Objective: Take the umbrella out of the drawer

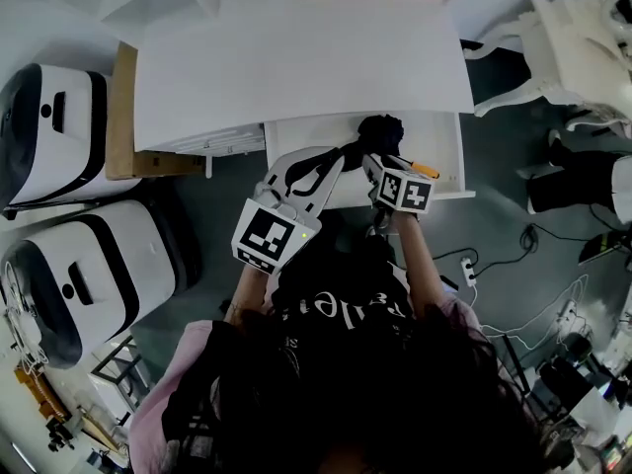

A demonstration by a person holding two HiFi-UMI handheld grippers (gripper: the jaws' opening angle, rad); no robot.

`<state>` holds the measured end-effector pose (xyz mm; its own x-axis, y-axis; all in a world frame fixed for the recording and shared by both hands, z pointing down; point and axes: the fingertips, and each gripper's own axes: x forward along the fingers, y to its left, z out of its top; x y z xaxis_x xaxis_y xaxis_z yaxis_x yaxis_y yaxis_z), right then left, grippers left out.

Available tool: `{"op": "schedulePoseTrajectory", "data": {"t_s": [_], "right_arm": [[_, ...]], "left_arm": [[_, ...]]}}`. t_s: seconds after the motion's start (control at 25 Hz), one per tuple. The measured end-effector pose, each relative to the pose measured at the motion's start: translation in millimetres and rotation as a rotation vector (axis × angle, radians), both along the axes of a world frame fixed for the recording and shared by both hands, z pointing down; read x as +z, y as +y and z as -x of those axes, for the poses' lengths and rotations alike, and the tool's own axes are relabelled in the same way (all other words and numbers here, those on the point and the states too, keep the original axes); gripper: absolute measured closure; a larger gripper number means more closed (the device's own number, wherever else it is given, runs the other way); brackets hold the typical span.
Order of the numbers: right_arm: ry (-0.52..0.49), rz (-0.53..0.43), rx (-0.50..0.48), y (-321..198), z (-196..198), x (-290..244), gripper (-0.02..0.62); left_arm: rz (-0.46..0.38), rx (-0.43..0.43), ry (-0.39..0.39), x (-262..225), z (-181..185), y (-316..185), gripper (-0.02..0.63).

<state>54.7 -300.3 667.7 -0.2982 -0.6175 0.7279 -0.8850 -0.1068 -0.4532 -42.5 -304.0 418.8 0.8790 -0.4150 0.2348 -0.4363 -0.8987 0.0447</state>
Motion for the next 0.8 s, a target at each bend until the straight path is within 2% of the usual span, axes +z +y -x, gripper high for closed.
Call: {"op": "schedulePoseTrajectory", "data": {"t_s": [0.2, 0.52, 0.64, 0.8], "right_arm": [[-0.098, 0.128, 0.158, -16, 3, 50, 0.347], [0.013, 0.278, 0.432, -15, -18, 107, 0.332], [-0.005, 0.324, 0.502, -16, -16, 118, 0.325], [-0.077, 0.376, 0.59, -25, -10, 124, 0.318]], "left_arm": [[0.012, 0.041, -0.007, 11, 14, -10, 0.583], [0.047, 0.079, -0.041, 33, 34, -23, 0.583], [0.053, 0.081, -0.055, 42, 39, -33, 0.583], [0.059, 0.079, -0.063, 49, 42, -44, 0.583]]}}
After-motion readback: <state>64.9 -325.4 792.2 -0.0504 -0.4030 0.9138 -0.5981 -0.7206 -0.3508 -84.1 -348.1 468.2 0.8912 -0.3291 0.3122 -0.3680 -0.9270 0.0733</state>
